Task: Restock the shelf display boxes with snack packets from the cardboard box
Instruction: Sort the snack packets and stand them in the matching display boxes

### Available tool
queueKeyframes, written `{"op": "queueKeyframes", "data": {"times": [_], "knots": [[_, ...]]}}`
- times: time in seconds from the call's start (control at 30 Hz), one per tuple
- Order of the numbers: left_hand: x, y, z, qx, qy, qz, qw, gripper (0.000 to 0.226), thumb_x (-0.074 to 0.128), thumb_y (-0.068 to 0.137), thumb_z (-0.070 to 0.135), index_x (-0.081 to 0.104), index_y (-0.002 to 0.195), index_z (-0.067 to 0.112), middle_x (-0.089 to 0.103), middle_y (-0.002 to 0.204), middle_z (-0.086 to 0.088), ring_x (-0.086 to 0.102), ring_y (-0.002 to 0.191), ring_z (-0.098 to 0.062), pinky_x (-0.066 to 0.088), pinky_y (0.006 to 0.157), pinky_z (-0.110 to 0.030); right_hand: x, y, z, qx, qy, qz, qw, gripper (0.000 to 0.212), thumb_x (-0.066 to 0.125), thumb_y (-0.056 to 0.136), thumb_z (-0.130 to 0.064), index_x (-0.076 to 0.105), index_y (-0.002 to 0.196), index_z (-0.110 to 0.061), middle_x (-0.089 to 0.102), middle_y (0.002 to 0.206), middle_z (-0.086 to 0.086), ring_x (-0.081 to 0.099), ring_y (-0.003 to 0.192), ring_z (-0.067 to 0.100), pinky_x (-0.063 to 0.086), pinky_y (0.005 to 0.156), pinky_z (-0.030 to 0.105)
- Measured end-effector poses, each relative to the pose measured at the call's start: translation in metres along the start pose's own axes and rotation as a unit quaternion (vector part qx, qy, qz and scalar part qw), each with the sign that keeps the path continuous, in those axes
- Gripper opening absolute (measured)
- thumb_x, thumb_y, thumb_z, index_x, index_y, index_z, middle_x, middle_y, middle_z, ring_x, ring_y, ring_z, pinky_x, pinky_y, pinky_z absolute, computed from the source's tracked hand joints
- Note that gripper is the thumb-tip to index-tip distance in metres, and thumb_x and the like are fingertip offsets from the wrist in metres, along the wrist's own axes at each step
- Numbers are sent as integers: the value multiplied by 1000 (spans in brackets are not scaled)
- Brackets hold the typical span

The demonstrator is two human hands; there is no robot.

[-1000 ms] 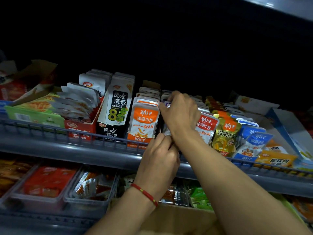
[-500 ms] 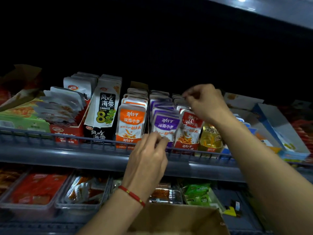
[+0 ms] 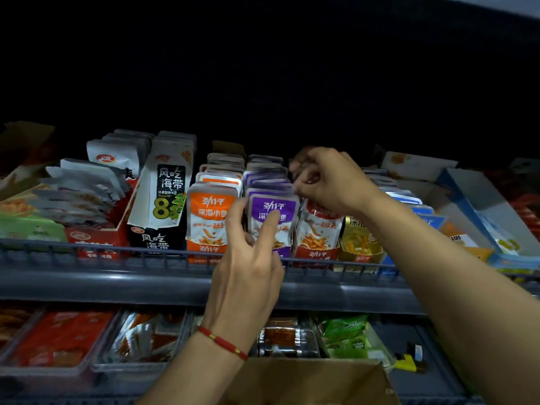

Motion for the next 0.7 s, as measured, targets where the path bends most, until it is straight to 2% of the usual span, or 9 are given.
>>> {"op": "queueKeyframes", "data": {"times": [0.17,0.33,0.4,0.47,0.57,0.63,0.7], "knots": [[1,6,3,-13,24,-12,1000,63,71,88,12,46,146,13,16,161,-17,61,92,-15,61,75,-23,4,3,4,8,40,10,999,15,73,92,-11,67,100,-22,72,85,-1,70,81,4,59,79,24],[0,10,5,-23,47,-22,998,66,67,91,16,38,150,18,7,164,-15,64,99,-17,59,79,-22,10,3,9,37,63,32,997,15,67,94,-8,72,102,-20,73,83,-3,69,78,5,59,74,23],[-1,12,5,-28,48,-27,998,67,68,91,16,37,151,18,6,164,-14,63,102,-16,57,81,-20,12,1,6,45,54,23,997,14,64,99,-13,72,107,-20,72,86,-5,68,83,5,59,69,22],[-1,13,5,-32,52,-33,998,70,67,91,15,34,152,19,4,165,-13,62,97,-12,56,78,-19,10,-1,0,45,10,22,999,16,59,103,-23,70,114,-22,71,96,-4,65,90,6,56,68,21],[2,14,5,-35,47,-43,997,73,67,91,13,30,154,20,-1,165,-12,63,94,-13,58,78,-21,5,-5,-26,-30,-70,72,995,34,42,108,-41,62,129,-24,68,118,3,63,106,18,54,87,40],[3,14,7,-32,37,-45,998,73,68,88,10,34,152,16,2,164,-14,63,104,-18,59,84,-25,23,-2,-41,-57,-104,2,993,46,30,109,-46,47,146,-27,57,139,6,53,127,25,40,106,46],[4,13,6,-36,32,-49,998,70,69,87,9,38,150,14,1,164,-15,62,108,-20,58,88,-27,50,4,-39,-34,-149,-106,983,49,20,110,-47,33,154,-30,46,152,4,41,141,25,23,115,47]]}}
Point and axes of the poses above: each hand's wrist, its own y-axis towards the middle knuckle, its own x-axis out of the palm, z = x × y, the point moved 7 cm from there along y, towards the middle knuckle
